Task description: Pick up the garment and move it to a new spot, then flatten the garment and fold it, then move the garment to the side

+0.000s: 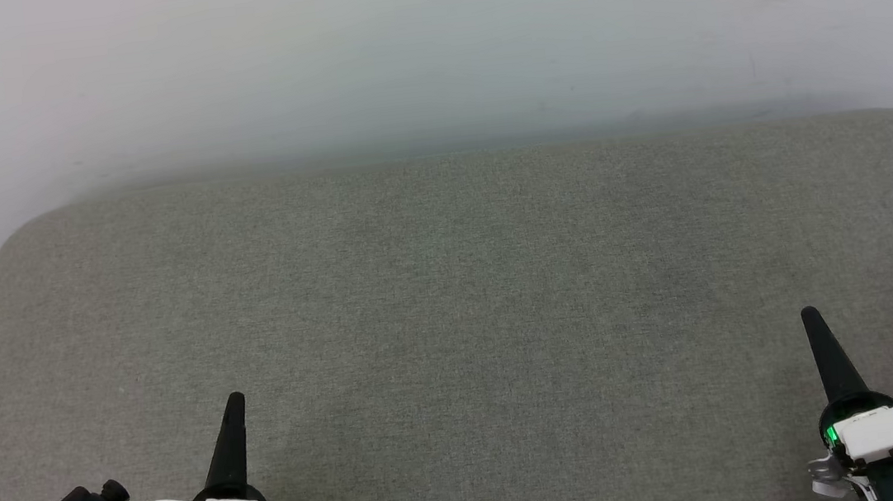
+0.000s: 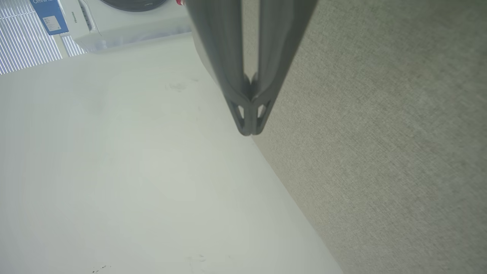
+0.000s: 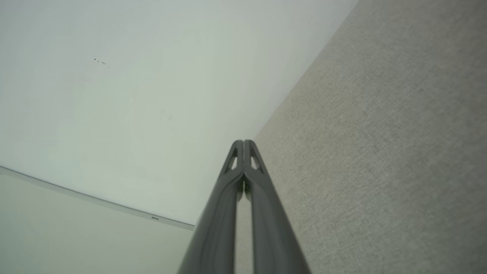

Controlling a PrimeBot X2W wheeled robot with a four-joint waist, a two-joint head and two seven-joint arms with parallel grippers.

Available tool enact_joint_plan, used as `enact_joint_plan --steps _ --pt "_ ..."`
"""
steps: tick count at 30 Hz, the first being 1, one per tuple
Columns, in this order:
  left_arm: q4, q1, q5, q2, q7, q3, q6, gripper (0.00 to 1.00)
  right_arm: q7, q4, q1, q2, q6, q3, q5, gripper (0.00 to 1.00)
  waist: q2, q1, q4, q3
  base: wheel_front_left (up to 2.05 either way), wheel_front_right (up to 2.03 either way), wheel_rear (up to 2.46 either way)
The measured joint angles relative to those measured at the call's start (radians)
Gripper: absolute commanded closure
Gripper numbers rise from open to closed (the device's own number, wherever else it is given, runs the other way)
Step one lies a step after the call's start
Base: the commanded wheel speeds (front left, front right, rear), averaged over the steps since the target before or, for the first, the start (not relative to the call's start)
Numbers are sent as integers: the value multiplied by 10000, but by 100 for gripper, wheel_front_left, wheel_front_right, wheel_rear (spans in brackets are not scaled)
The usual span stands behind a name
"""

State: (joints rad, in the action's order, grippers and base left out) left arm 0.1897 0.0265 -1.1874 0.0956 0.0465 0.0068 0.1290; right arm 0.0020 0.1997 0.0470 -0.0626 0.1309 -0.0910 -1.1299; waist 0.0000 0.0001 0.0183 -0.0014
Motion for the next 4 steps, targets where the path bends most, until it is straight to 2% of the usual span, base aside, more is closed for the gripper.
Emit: enact_joint_plan --steps 4 --pt "46 54 -374 -15 -102 54 0 100 88 38 50 8 0 -19 -382 100 0 0 -12 3 0 0 0"
